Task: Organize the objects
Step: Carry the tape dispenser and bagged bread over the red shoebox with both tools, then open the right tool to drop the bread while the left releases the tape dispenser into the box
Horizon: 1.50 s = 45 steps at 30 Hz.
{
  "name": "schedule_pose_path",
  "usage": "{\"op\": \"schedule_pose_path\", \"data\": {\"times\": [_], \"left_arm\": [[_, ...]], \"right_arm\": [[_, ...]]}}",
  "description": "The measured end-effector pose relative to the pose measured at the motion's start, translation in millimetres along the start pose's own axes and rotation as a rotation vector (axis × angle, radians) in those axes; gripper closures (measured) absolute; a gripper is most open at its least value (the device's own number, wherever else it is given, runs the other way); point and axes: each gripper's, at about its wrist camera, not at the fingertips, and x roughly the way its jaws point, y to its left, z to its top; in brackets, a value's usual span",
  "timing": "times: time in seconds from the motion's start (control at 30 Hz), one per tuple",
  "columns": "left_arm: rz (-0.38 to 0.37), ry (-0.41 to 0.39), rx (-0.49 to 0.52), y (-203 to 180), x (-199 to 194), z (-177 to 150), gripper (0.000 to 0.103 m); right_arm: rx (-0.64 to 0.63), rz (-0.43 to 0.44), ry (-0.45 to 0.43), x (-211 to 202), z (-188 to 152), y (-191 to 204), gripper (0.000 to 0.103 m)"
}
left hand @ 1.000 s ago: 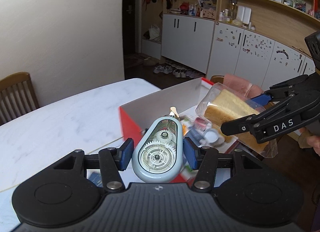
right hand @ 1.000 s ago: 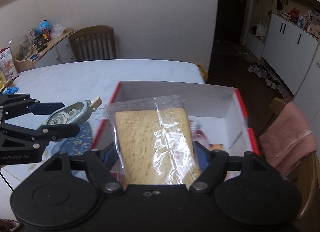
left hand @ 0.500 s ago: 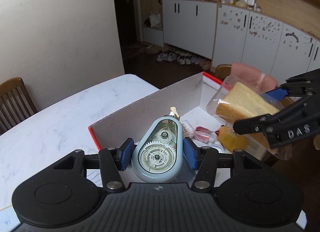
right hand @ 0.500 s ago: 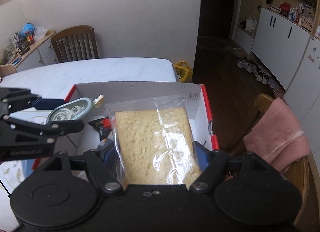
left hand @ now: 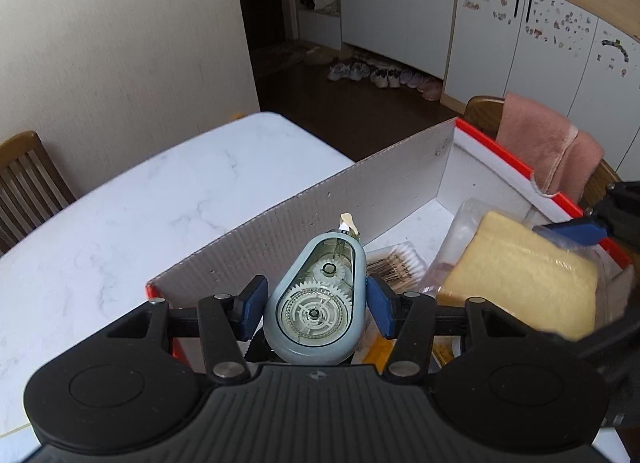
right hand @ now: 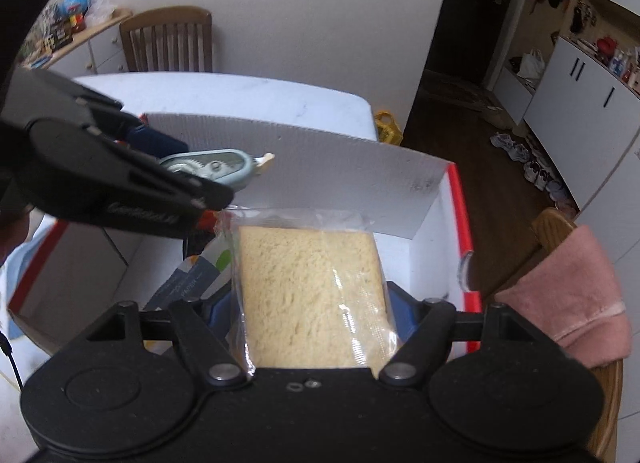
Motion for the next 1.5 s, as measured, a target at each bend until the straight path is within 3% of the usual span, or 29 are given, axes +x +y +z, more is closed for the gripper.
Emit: {"op": "schedule_pose_path", "data": {"times": [0.33, 0.73, 1.07, 1.5], "left_arm": [[-0.017, 0.095, 0.014, -2, 31, 4, 0.05], [-0.046, 0.169, 0.014, -4, 46, 4, 0.052], [-0.053, 0.131, 0.007, -2, 35, 0, 0.048], [-0.059, 0.036, -0.003, 2, -9, -9, 0.041]], "right_arm": [[-0.038, 0.019, 0.065, 19, -5, 0, 0.029], [-0.044, 0.024, 0.06, 15, -8, -1, 0.028], [-0.042, 0.023, 0.037, 8, -4, -5, 0.024], [0.007, 0.013, -0.038, -31, -2, -8, 0.021]]}}
